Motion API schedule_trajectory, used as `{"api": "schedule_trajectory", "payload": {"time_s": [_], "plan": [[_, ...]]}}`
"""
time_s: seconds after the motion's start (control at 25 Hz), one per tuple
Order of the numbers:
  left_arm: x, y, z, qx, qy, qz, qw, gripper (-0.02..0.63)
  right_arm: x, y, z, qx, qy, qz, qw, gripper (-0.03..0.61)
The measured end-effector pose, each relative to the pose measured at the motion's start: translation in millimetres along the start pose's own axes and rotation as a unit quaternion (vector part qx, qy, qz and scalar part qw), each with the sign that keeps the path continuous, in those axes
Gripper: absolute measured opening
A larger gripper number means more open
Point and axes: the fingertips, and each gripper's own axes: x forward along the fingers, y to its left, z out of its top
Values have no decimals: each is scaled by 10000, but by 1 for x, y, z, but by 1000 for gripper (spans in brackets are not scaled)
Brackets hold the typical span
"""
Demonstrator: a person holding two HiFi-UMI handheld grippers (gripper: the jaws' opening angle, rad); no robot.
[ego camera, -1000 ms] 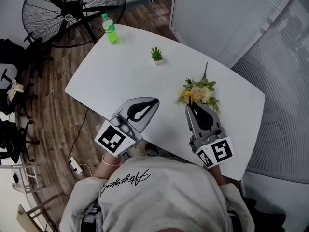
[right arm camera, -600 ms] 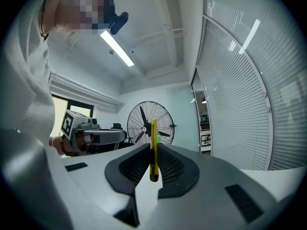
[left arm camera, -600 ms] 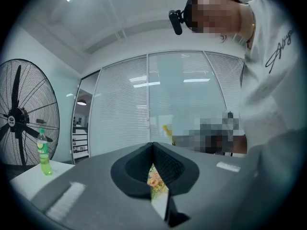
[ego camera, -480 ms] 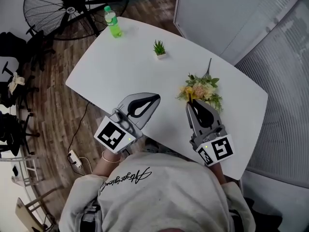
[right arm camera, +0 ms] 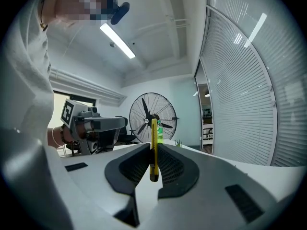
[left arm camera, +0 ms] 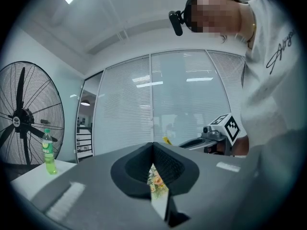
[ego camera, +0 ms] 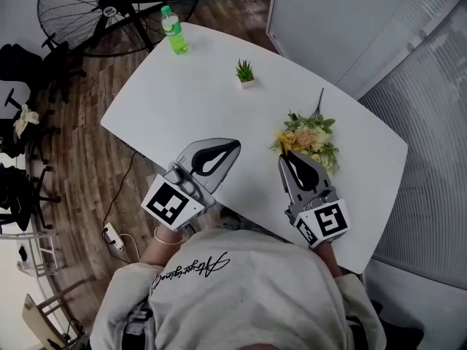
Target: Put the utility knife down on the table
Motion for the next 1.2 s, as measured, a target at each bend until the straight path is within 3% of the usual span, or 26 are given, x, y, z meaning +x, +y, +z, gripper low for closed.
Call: {"api": "schedule_trajectory", "payload": {"time_s": [1.2], "plan": [[-10,6,-1,-78,-41,356,9993,1,33,-1,-86,93,1092,294,9935,48]]}}
